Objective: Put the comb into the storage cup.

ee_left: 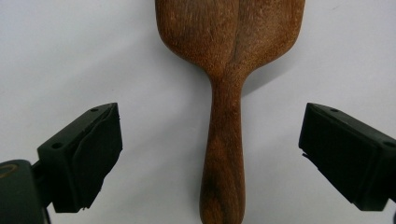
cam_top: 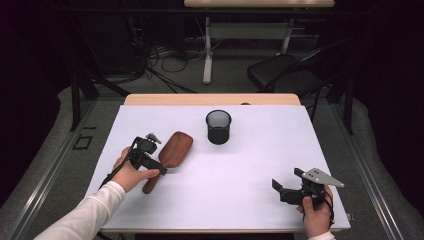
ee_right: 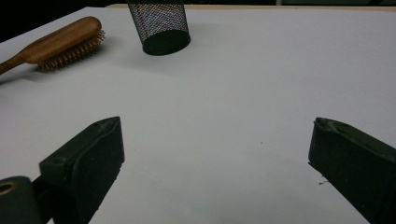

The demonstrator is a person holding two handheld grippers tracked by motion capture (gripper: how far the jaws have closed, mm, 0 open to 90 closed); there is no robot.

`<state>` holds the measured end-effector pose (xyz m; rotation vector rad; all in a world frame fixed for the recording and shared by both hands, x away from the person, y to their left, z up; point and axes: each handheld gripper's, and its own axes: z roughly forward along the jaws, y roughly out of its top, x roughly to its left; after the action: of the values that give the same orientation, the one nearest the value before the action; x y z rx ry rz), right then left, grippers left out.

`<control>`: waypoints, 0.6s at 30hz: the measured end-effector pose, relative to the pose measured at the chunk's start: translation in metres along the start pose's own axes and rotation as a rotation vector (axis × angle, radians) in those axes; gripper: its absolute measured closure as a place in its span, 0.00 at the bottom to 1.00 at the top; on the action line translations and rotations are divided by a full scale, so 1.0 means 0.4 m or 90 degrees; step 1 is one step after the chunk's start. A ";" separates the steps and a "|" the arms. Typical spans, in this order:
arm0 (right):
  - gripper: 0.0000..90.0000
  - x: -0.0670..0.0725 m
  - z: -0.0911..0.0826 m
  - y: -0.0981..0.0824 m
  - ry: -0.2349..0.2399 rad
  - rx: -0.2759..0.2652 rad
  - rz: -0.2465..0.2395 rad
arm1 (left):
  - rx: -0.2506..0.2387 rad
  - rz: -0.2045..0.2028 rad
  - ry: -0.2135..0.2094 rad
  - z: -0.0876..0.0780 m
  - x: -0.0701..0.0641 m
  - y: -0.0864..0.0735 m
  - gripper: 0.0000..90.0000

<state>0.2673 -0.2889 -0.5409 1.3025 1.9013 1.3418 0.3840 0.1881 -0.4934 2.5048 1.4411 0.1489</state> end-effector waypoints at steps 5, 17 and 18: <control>0.04 0.001 0.001 0.000 0.001 0.001 0.000 | 0.012 0.000 0.001 0.004 -0.005 0.005 0.10; 0.04 0.000 0.000 0.000 0.000 0.001 0.000 | 0.020 -0.002 -0.009 0.021 -0.019 0.015 0.24; 0.04 0.000 0.000 0.000 0.000 0.001 -0.001 | 0.021 -0.002 -0.010 0.021 -0.020 0.016 0.24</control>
<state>0.2673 -0.2890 -0.5410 1.3017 1.9034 1.3392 0.3870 0.1769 -0.4997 2.5247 1.4531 0.1050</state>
